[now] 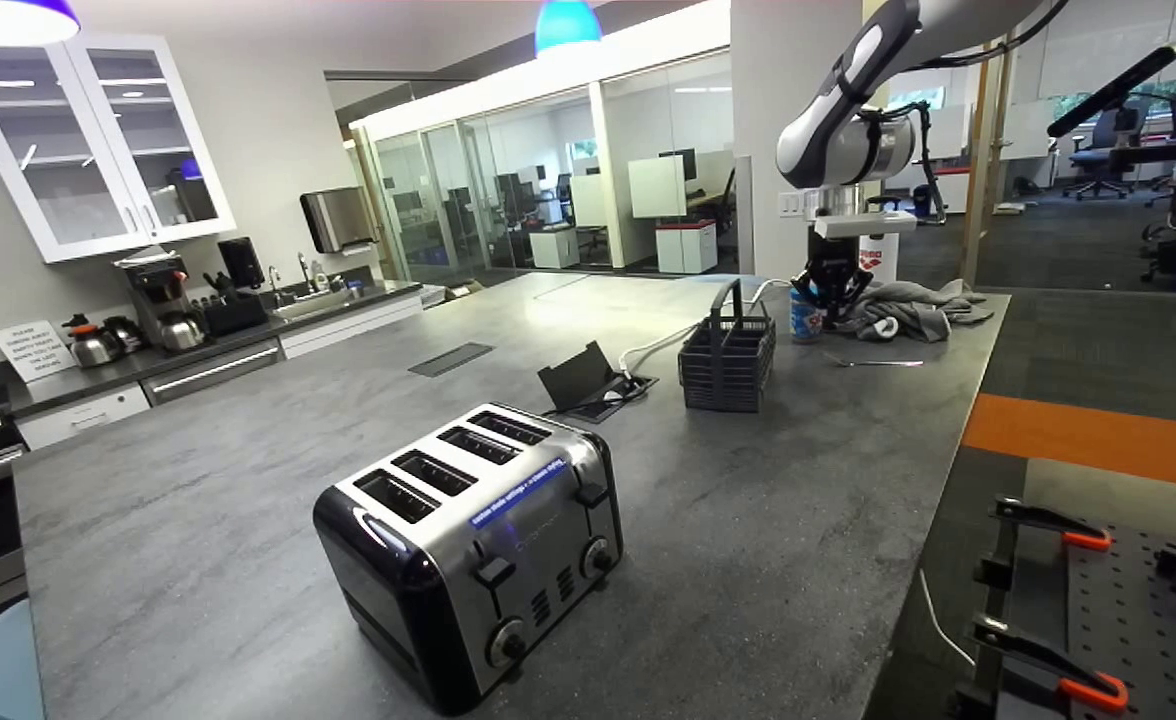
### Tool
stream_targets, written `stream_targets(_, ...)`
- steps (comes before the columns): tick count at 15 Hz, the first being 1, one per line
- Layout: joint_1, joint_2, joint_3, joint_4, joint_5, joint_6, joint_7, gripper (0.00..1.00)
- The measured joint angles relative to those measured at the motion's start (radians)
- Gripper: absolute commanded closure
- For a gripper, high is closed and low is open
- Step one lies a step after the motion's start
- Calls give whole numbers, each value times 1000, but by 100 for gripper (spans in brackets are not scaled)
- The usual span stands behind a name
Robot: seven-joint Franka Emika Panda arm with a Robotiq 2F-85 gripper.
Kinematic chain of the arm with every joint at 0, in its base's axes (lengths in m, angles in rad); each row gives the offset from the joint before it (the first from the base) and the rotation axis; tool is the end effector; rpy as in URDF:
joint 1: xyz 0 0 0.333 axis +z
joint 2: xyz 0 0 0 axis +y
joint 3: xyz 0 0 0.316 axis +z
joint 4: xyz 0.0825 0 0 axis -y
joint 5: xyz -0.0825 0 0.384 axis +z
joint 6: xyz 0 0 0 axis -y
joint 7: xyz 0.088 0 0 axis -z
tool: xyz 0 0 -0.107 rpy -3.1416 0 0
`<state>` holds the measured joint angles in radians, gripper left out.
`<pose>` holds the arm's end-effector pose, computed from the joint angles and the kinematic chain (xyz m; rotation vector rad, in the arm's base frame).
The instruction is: Put the spoon in the basket
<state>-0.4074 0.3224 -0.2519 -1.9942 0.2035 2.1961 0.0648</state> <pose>0.4748 -0.3533 0.2955 -2.7670 1.2425 0.1186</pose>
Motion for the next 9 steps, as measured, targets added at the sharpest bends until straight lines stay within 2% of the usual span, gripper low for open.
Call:
stream_targets(4,-11,2,-20,7,109,-13,31,98)
stream_targets(9,-62,2,-60,37,275,-84,76,98)
